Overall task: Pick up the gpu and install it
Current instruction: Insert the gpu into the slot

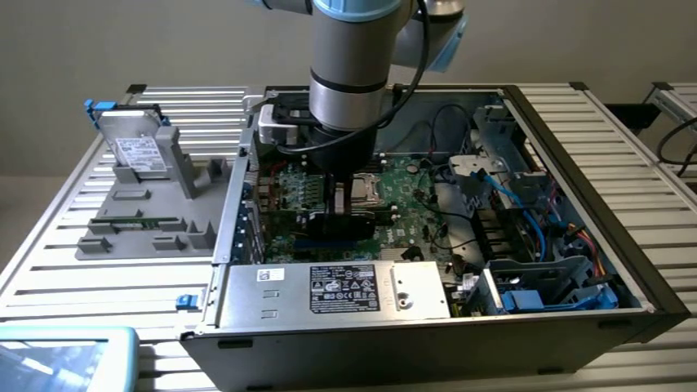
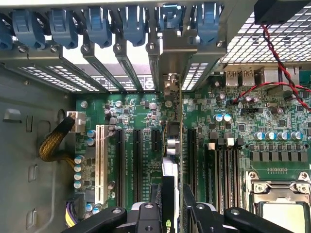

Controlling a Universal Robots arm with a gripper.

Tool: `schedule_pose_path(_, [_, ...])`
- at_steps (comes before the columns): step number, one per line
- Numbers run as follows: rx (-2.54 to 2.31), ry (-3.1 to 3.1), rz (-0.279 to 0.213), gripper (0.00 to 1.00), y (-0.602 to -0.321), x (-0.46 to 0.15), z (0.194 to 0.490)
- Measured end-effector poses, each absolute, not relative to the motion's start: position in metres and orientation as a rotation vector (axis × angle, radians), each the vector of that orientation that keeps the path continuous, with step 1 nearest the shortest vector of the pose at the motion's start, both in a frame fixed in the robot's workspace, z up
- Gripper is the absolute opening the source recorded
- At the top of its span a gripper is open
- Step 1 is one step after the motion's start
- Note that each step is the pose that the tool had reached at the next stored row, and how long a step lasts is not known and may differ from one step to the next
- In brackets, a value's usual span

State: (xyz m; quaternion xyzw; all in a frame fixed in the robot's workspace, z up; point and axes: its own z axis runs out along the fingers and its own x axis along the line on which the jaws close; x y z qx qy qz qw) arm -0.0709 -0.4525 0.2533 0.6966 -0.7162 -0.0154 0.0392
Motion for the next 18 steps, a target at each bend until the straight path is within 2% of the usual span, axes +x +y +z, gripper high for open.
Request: schedule_pose_path(18, [2.135, -2.196, -0.047, 0.28, -0.4509, -0.0714, 0.2512])
